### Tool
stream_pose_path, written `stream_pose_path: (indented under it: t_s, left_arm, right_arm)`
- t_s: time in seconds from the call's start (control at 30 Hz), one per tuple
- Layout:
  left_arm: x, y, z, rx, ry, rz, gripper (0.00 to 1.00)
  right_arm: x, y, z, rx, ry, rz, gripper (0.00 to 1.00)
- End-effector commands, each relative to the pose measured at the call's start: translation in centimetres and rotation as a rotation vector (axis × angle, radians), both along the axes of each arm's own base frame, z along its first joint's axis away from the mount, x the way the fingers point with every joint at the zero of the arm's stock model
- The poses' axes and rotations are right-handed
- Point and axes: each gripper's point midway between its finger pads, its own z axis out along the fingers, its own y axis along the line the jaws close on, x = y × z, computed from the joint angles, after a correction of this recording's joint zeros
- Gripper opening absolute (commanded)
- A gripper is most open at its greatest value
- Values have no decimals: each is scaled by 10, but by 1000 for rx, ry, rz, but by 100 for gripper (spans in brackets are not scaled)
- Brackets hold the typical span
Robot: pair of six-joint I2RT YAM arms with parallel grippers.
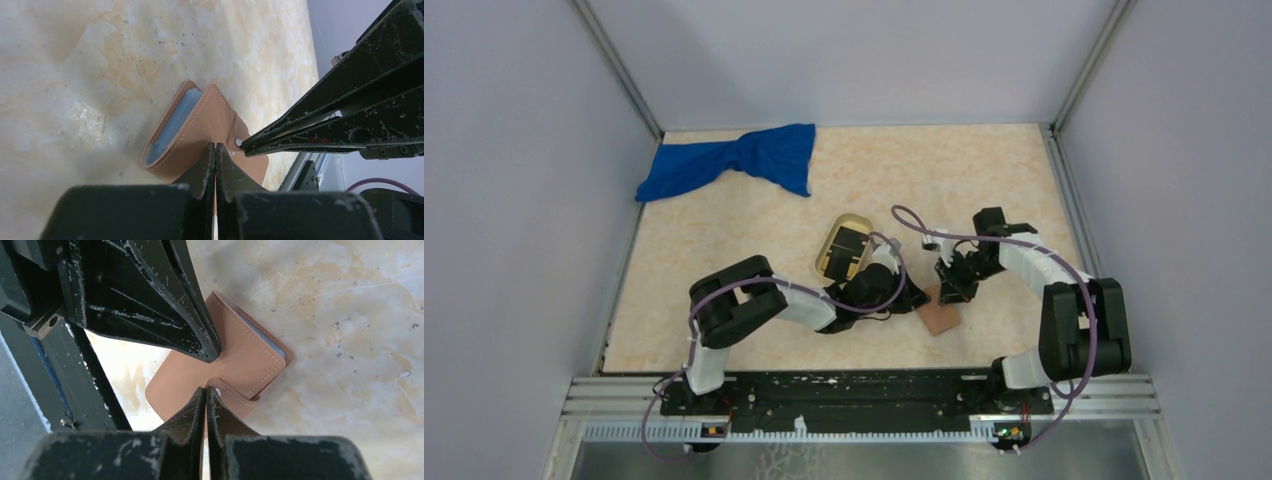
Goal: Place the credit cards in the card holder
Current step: Close the card holder at the center of the board.
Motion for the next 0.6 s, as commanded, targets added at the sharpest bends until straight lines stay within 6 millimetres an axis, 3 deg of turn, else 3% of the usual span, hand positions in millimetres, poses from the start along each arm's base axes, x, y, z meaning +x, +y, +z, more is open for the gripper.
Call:
stream_pose_path:
  t_s: [0.0, 0.3, 0.57]
  left_arm:
    - [-5, 1, -10, 11, 5, -1, 0]
    - [-6, 1, -11, 12, 4, -3, 0]
    - [-6, 2, -8, 14, -20, -8, 0]
  right_arm:
    - [-6, 8, -1, 16, 24, 16, 0]
    - [-3, 10, 3, 12, 1, 14, 0]
    - [8, -4, 4, -75, -62, -16, 3]
